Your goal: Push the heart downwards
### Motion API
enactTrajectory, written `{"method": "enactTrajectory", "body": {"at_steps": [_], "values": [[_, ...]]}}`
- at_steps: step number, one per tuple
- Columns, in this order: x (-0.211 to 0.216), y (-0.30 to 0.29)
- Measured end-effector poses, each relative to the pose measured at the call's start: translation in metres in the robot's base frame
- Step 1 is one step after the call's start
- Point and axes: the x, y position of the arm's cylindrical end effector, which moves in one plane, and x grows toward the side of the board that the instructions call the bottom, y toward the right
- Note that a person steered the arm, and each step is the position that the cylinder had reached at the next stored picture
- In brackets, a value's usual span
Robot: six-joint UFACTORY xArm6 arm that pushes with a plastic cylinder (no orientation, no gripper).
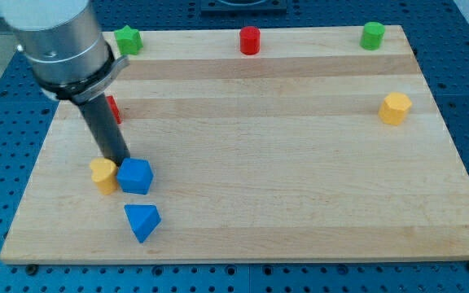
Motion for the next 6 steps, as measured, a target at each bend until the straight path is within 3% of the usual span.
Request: {"method": "enactTrajectory", "body": {"at_steps": [6], "values": [[0.057, -0.018]]}}
